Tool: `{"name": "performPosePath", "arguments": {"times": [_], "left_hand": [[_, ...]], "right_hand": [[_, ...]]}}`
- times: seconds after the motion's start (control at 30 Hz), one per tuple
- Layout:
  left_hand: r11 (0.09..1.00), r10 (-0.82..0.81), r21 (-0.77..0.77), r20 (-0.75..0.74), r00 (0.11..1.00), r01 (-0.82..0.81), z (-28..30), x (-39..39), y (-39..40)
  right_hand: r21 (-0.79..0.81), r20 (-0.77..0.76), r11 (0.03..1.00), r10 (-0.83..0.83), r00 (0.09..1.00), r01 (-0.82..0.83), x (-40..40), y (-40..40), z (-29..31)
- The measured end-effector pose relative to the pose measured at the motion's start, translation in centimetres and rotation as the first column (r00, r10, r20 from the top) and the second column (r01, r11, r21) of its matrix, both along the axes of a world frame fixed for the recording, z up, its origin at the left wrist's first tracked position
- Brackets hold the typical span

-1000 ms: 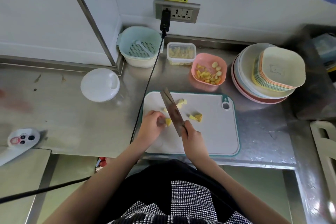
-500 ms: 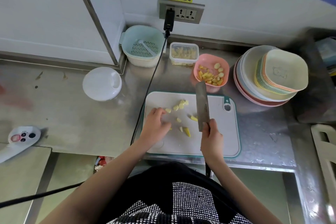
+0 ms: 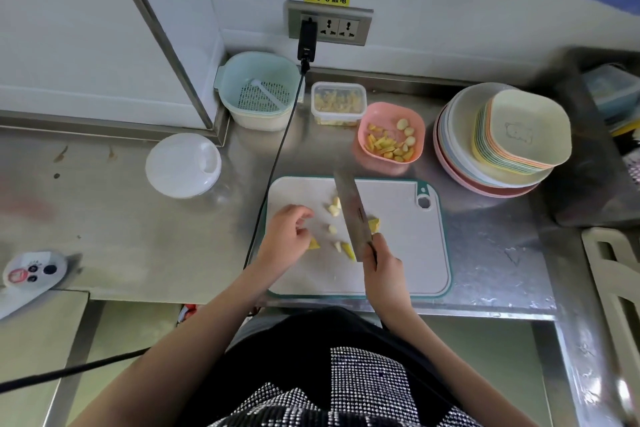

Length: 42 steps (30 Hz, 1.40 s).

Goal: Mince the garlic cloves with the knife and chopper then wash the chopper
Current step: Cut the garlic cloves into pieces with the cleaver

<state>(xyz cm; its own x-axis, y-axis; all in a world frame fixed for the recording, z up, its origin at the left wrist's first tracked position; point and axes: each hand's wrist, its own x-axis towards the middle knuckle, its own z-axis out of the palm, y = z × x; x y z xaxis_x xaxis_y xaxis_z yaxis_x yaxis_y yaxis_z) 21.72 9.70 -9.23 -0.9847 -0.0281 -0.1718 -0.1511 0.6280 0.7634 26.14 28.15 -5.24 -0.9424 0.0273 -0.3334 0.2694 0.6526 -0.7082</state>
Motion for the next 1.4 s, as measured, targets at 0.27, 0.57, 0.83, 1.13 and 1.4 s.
{"name": "performPosePath", "arguments": {"times": [0.27,0.57,0.83,1.13,1.4], "left_hand": [[0.986,-0.084,-0.141,0.037,0.996,0.089,-0.7,3.2,-0.8],[0.987,-0.095,-0.128,0.023,0.995,0.097,-0.6,3.1,-0.7],[1.000,0.027,0.003,0.067,0.997,-0.028,-1.0,3.5,-0.4],[0.984,0.152,0.074,0.116,0.981,-0.162,-2.1,3.5,-0.1],[0.968,0.205,0.134,0.072,0.976,-0.213,-2.6,3.5,-0.2]], "right_hand": [[0.182,0.126,0.934,0.286,0.950,-0.306,0.1,-2.2,-0.6],[0.296,0.166,0.864,0.374,0.912,-0.408,-0.1,-3.0,-0.6],[0.374,0.227,0.820,0.371,0.900,-0.433,0.0,-3.8,-1.3],[0.459,0.262,0.744,0.409,0.874,-0.486,-0.8,-4.9,-0.9],[0.178,0.204,0.941,0.252,0.946,-0.289,-1.6,-4.0,-0.7]]}}
